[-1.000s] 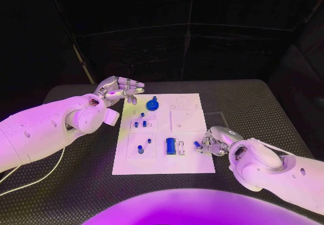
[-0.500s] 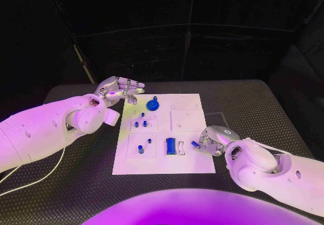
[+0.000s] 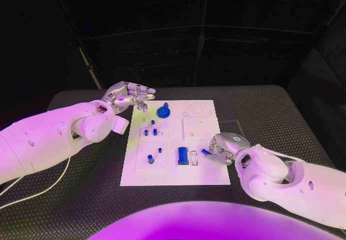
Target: Assemble the parts on the task board
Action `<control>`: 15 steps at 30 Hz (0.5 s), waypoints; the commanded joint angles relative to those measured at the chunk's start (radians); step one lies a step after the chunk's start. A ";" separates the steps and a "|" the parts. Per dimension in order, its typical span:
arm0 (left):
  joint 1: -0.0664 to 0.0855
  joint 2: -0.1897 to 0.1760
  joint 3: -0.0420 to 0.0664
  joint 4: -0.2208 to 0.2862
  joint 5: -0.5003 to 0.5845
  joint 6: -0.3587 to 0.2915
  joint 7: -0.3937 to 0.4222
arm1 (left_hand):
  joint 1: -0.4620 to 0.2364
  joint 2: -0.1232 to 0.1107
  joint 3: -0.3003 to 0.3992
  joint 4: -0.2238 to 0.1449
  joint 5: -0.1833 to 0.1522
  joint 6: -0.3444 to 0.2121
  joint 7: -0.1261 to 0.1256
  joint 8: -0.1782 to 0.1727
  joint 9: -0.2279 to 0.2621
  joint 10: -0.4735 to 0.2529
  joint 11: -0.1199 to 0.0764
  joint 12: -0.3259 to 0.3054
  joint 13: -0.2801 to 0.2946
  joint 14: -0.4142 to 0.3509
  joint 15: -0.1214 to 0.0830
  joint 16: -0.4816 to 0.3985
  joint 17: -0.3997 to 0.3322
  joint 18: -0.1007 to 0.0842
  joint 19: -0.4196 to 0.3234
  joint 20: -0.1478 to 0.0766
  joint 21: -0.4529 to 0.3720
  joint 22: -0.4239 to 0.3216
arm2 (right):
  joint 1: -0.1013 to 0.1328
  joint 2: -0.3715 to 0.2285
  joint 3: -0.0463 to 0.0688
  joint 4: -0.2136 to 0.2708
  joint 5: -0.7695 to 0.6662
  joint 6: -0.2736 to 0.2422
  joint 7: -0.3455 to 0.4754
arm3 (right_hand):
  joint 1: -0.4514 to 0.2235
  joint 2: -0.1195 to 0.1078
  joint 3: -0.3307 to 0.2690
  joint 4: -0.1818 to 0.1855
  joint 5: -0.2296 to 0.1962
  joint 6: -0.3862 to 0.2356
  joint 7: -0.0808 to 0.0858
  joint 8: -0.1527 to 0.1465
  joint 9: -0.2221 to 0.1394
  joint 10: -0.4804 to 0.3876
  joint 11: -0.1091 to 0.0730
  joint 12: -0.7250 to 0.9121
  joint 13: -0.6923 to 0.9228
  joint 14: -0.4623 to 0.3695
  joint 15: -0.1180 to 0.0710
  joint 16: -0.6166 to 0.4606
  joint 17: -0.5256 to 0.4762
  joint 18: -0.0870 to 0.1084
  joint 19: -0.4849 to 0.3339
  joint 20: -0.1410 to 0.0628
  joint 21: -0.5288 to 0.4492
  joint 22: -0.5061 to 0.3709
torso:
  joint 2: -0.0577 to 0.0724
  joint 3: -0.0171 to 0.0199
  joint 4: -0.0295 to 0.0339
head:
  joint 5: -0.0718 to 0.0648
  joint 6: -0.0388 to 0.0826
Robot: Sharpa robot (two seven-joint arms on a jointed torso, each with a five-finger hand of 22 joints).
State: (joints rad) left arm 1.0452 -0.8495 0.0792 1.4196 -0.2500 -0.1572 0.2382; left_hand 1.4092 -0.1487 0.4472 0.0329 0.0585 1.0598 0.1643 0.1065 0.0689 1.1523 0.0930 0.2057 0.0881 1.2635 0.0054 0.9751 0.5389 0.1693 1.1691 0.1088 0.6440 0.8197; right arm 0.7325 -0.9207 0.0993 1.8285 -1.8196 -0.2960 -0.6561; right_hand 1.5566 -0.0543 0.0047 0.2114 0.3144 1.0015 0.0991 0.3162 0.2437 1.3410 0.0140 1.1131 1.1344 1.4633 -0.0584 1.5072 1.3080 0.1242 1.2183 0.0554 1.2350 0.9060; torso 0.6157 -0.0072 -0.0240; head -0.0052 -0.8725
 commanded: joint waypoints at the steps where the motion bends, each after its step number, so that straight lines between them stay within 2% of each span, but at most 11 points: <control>1: 0.001 0.002 0.001 0.000 0.004 0.010 0.001 | -0.003 0.004 -0.003 -0.002 -0.004 -0.006 0.002 0.002 0.000 -0.007 0.000 0.003 0.002 -0.006 0.003 -0.003 -0.001 0.013 -0.005 0.001 -0.007 -0.001 | -0.019 0.007 -0.018 -0.033 0.020 0.161 -0.061 | -0.011 -0.025 0.043 -0.019 0.006 -0.003 0.003 -0.010 -0.030 -0.008 0.003 -0.005 0.001 0.078 0.008 -0.004 0.119 0.001 -0.007 0.004 -0.003 -0.002 | 0.000 -0.0006 -0.0012 | 0.002 0.000; 10: 0.001 0.003 0.001 -0.001 0.004 0.010 0.000 | -0.003 0.004 -0.003 -0.002 -0.004 -0.006 0.002 0.002 0.000 -0.007 0.000 0.003 0.002 -0.006 0.003 -0.003 -0.001 0.013 -0.005 0.001 -0.007 -0.001 | -0.018 0.017 -0.018 -0.046 0.028 0.189 -0.068 | -0.020 -0.049 0.095 -0.016 0.019 0.000 0.007 -0.024 -0.034 -0.012 0.005 -0.010 -0.004 0.078 0.010 -0.005 0.119 0.002 -0.009 0.007 -0.005 -0.002 | 0.000 0.0008 -0.0016 | 0.004 0.000; 12: 0.001 0.003 0.001 -0.001 0.004 0.010 0.000 | -0.003 0.004 -0.003 -0.002 -0.004 -0.006 0.002 0.002 0.000 -0.007 0.000 0.003 0.002 -0.006 0.003 -0.003 -0.001 0.013 -0.005 0.001 -0.007 -0.001 | -0.018 0.016 -0.018 -0.043 0.032 0.175 -0.067 | -0.020 -0.054 0.116 -0.018 0.047 0.011 0.005 -0.023 -0.032 -0.008 0.002 -0.004 0.002 0.078 0.009 -0.005 0.120 0.002 -0.006 0.006 -0.002 0.002 | 0.000 0.0009 -0.0019 | 0.005 0.000; 15: 0.001 0.004 0.001 -0.001 0.004 0.010 0.000 | -0.003 0.004 -0.003 -0.002 -0.004 -0.006 0.002 0.002 0.000 -0.007 0.000 0.003 0.002 -0.006 0.003 -0.003 -0.001 0.013 -0.005 0.001 -0.007 -0.001 | -0.018 0.008 -0.018 -0.030 0.058 0.133 -0.063 | -0.032 -0.061 0.154 -0.013 0.120 0.032 -0.002 -0.020 -0.029 0.007 -0.004 0.015 0.017 0.081 0.005 0.000 0.130 0.000 0.003 0.003 0.006 0.016 | 0.000 0.0014 -0.0037 | 0.006 0.000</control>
State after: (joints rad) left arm 1.0451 -0.8472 0.0792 1.4180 -0.2499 -0.1565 0.2368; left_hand 1.4092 -0.1487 0.4472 0.0329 0.0585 1.0598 0.1643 0.1065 0.0688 1.1523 0.0930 0.2053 0.0881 1.2635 0.0054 0.9751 0.5389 0.1692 1.1691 0.1088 0.6440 0.8198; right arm 0.7380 -0.9051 0.1029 1.8151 -1.8353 -0.2615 -0.6569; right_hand 1.5261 -0.1106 0.0763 0.2694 0.4141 1.0232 0.1017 0.2946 0.5279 1.3371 0.0126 1.1217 1.1454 1.4671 -0.0554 1.5072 1.3078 0.1243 1.2147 0.0590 1.2351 0.9172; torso 0.6153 -0.0065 -0.0259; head 0.0002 -0.8725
